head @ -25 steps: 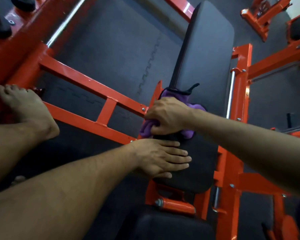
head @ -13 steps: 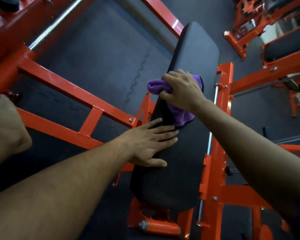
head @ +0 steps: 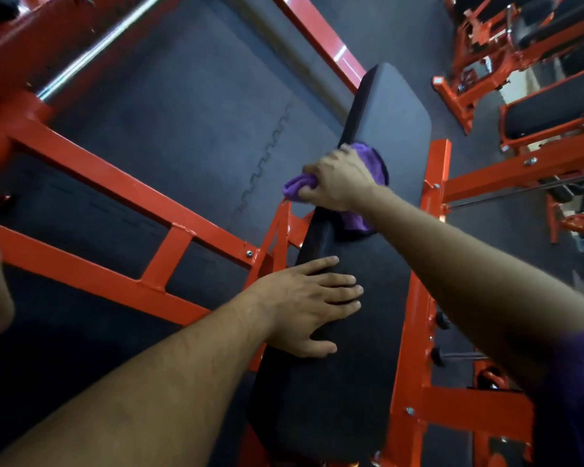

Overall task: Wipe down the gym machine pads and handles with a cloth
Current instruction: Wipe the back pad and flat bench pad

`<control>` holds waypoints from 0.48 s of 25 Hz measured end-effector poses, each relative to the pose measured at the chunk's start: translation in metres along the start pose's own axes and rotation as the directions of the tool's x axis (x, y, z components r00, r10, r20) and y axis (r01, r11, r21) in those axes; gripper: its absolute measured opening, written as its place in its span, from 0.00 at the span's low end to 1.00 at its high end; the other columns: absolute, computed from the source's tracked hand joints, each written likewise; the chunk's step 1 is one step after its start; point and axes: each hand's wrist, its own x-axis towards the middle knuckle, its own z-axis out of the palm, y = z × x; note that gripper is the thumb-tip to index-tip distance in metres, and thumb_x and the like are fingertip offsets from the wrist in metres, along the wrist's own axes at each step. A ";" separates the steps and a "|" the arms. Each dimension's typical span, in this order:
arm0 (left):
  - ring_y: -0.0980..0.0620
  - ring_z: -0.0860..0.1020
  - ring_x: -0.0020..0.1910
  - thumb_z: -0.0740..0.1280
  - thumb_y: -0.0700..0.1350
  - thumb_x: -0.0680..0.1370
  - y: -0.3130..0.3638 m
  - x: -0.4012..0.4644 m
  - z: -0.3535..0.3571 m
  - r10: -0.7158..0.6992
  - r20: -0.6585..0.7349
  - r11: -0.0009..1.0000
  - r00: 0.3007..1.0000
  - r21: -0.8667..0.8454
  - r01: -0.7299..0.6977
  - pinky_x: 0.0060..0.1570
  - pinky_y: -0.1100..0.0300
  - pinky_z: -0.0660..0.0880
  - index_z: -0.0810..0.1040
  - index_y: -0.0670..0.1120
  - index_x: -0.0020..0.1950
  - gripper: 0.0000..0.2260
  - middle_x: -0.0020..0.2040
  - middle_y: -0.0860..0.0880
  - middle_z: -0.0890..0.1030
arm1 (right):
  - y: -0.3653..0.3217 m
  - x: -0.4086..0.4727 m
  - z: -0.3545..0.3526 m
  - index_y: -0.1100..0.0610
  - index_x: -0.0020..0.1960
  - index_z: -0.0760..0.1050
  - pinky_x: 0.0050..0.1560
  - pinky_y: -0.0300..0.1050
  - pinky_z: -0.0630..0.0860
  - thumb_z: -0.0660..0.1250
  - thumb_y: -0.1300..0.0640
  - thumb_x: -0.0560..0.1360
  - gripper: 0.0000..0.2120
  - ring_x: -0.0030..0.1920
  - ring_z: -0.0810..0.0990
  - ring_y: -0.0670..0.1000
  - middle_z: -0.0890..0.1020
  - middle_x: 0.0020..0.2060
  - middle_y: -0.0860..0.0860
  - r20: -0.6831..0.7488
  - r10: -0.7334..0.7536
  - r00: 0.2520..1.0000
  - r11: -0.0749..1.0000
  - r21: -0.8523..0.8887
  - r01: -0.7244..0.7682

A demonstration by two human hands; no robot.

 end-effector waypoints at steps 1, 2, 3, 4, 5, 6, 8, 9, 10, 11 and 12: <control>0.52 0.47 0.84 0.53 0.65 0.82 0.001 -0.001 0.000 -0.008 0.000 1.000 1.000 0.003 0.008 0.80 0.46 0.34 0.57 0.50 0.84 0.33 0.84 0.50 0.55 | -0.012 -0.019 0.007 0.52 0.35 0.71 0.46 0.51 0.72 0.55 0.37 0.68 0.19 0.39 0.81 0.61 0.82 0.33 0.55 -0.052 -0.057 0.997 0.998 0.033 0.059; 0.52 0.47 0.84 0.53 0.65 0.83 0.001 -0.001 0.000 -0.015 0.008 1.000 1.000 0.010 0.015 0.79 0.47 0.34 0.57 0.50 0.84 0.33 0.84 0.50 0.55 | -0.018 -0.038 0.008 0.52 0.34 0.70 0.43 0.50 0.72 0.57 0.38 0.69 0.18 0.37 0.80 0.60 0.80 0.31 0.54 -0.094 -0.104 0.990 0.989 0.097 0.113; 0.52 0.47 0.84 0.53 0.64 0.83 0.000 -0.002 -0.001 -0.019 0.016 1.000 1.000 0.014 0.019 0.79 0.47 0.34 0.56 0.50 0.84 0.33 0.84 0.50 0.54 | -0.016 -0.049 0.011 0.53 0.34 0.70 0.41 0.51 0.73 0.59 0.40 0.70 0.16 0.35 0.78 0.59 0.79 0.30 0.53 -0.137 -0.158 0.978 0.974 0.144 0.177; 0.52 0.47 0.84 0.52 0.64 0.83 0.001 -0.002 -0.002 -0.020 0.028 0.999 0.999 0.027 0.020 0.79 0.47 0.34 0.55 0.50 0.84 0.33 0.85 0.50 0.53 | -0.010 -0.052 0.011 0.52 0.34 0.69 0.40 0.52 0.73 0.61 0.42 0.70 0.15 0.35 0.78 0.58 0.79 0.30 0.53 -0.164 -0.166 0.973 0.969 0.158 0.192; 0.52 0.46 0.84 0.52 0.64 0.83 0.003 0.000 -0.004 -0.029 0.062 0.999 0.998 0.046 0.027 0.79 0.47 0.33 0.53 0.51 0.85 0.33 0.85 0.51 0.51 | -0.004 -0.050 0.012 0.52 0.34 0.69 0.40 0.52 0.72 0.62 0.43 0.69 0.13 0.36 0.78 0.58 0.79 0.30 0.53 -0.212 -0.115 0.971 0.973 0.176 0.153; 0.53 0.44 0.83 0.51 0.64 0.83 0.005 0.003 -0.009 -0.055 0.124 0.997 0.991 0.068 0.047 0.79 0.47 0.33 0.50 0.52 0.85 0.33 0.85 0.52 0.48 | -0.002 -0.048 0.012 0.52 0.34 0.68 0.39 0.52 0.72 0.64 0.44 0.69 0.13 0.36 0.78 0.59 0.78 0.31 0.53 -0.270 -0.022 0.963 0.973 0.217 0.083; 0.54 0.40 0.83 0.51 0.64 0.84 0.015 0.008 -0.025 -0.123 0.270 0.991 0.955 0.087 0.103 0.79 0.47 0.32 0.45 0.52 0.85 0.33 0.85 0.53 0.43 | -0.013 -0.052 0.008 0.51 0.33 0.67 0.39 0.51 0.71 0.64 0.43 0.68 0.13 0.36 0.78 0.60 0.78 0.30 0.55 -0.275 0.162 0.948 0.935 0.350 -0.058; 0.54 0.40 0.83 0.53 0.63 0.84 0.022 0.010 -0.034 -0.160 0.321 0.986 0.934 0.094 0.136 0.80 0.48 0.32 0.45 0.52 0.85 0.33 0.85 0.52 0.43 | -0.023 -0.063 0.008 0.51 0.33 0.67 0.39 0.51 0.71 0.63 0.41 0.68 0.14 0.35 0.78 0.60 0.79 0.30 0.55 -0.263 0.220 0.939 0.910 0.402 -0.101; 0.53 0.41 0.83 0.55 0.61 0.85 0.030 0.010 -0.045 -0.198 0.359 0.979 0.912 0.107 0.171 0.80 0.49 0.34 0.46 0.51 0.85 0.33 0.85 0.51 0.43 | -0.035 -0.080 0.004 0.50 0.33 0.67 0.38 0.50 0.71 0.61 0.40 0.68 0.15 0.36 0.78 0.59 0.80 0.31 0.55 -0.261 0.259 0.930 0.881 0.458 -0.117; 0.52 0.43 0.83 0.56 0.60 0.85 0.038 0.007 -0.054 -0.229 0.388 0.973 0.893 0.098 0.207 0.80 0.51 0.36 0.47 0.50 0.85 0.33 0.85 0.50 0.45 | -0.044 -0.100 -0.001 0.51 0.34 0.68 0.38 0.49 0.71 0.59 0.39 0.67 0.15 0.37 0.79 0.58 0.81 0.33 0.55 -0.237 0.286 0.928 0.840 0.528 -0.124; 0.51 0.45 0.83 0.56 0.60 0.85 0.048 0.001 -0.063 -0.250 0.408 0.968 0.878 0.089 0.234 0.80 0.51 0.39 0.49 0.49 0.85 0.33 0.85 0.49 0.48 | -0.049 -0.124 -0.005 0.51 0.35 0.70 0.37 0.48 0.71 0.59 0.39 0.67 0.16 0.37 0.79 0.57 0.82 0.34 0.54 -0.215 0.334 0.918 0.772 0.620 -0.136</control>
